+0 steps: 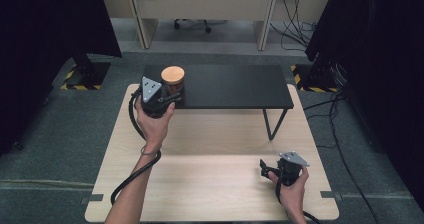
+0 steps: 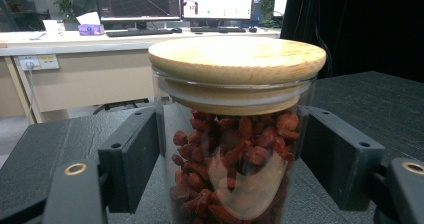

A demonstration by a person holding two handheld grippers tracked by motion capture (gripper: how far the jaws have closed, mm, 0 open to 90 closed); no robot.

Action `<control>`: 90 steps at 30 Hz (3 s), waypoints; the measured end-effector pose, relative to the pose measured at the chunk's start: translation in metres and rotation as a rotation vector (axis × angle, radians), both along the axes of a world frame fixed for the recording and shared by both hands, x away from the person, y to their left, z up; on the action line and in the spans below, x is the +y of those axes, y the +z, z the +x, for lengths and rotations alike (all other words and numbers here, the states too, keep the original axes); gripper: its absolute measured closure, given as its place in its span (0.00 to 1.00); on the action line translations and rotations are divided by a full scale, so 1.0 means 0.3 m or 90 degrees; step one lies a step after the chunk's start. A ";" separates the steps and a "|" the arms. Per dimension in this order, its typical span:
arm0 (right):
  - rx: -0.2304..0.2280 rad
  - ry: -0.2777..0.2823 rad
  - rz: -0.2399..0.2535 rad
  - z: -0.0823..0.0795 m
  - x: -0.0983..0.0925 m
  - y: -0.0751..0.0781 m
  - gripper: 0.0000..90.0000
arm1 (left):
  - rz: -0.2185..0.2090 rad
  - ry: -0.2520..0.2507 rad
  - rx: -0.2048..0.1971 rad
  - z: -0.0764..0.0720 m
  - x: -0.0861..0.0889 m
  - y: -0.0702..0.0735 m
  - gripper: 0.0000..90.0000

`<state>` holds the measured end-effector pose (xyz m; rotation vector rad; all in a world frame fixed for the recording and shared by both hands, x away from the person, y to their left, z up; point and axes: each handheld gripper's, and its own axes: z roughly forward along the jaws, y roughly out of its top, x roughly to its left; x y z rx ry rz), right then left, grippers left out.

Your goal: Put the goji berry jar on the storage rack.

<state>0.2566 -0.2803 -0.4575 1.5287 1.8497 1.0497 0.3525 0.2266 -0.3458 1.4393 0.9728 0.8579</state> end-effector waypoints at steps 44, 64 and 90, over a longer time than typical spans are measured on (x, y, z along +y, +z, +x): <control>-0.003 -0.002 0.005 -0.004 -0.004 -0.002 0.03 | 0.029 0.018 0.011 -0.075 -0.029 0.029 0.07; -0.004 -0.001 0.003 -0.004 -0.001 -0.002 0.03 | 0.023 -0.002 -0.001 -0.202 -0.013 -0.041 0.06; -0.008 -0.001 0.000 -0.007 0.002 -0.004 0.03 | -0.003 -0.040 0.035 -0.426 0.027 -0.338 0.07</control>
